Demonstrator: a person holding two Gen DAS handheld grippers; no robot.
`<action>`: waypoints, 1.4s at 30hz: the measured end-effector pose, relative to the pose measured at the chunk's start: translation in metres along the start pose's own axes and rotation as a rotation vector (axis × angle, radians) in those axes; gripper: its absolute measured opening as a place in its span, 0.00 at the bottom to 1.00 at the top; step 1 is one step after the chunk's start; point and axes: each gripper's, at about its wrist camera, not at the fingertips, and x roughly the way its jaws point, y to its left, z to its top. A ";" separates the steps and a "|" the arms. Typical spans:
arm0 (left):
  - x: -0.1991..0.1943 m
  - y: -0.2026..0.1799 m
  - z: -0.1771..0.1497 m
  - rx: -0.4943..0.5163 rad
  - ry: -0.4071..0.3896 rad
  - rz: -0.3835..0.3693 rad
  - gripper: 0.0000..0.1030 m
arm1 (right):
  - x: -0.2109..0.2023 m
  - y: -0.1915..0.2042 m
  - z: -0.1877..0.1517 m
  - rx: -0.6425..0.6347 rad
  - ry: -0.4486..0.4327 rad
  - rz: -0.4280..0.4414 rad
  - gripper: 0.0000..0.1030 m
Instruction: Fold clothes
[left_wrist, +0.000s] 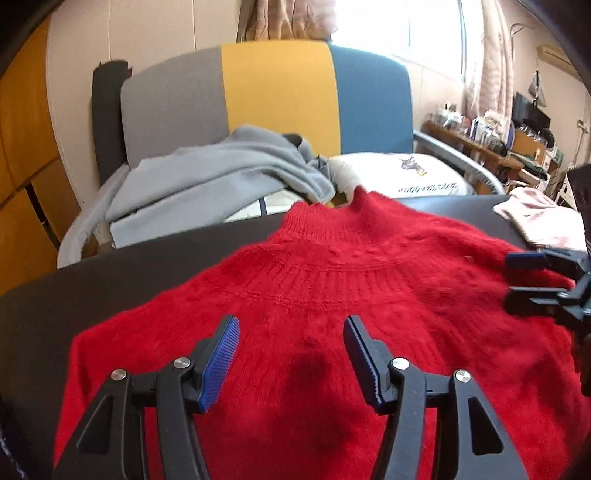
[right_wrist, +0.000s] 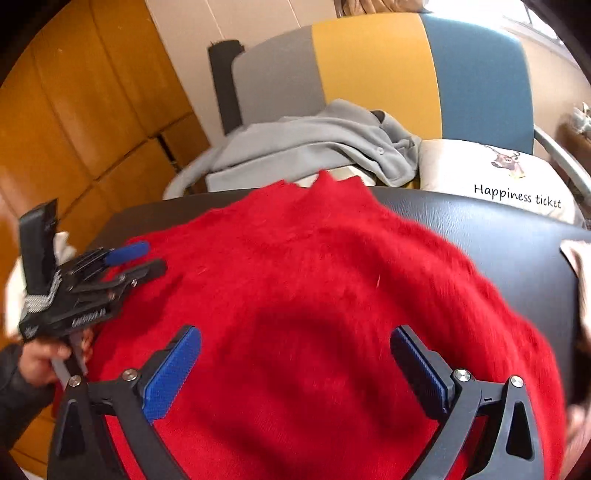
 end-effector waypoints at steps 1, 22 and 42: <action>0.011 0.003 0.000 -0.008 0.016 0.013 0.58 | 0.013 -0.002 0.006 -0.009 0.016 -0.028 1.00; -0.014 0.039 -0.008 -0.252 -0.001 -0.059 0.62 | 0.052 -0.014 0.035 -0.065 0.073 -0.257 1.00; -0.090 -0.066 -0.128 -0.110 0.045 -0.145 0.65 | -0.217 -0.082 -0.236 0.140 0.012 -0.526 0.99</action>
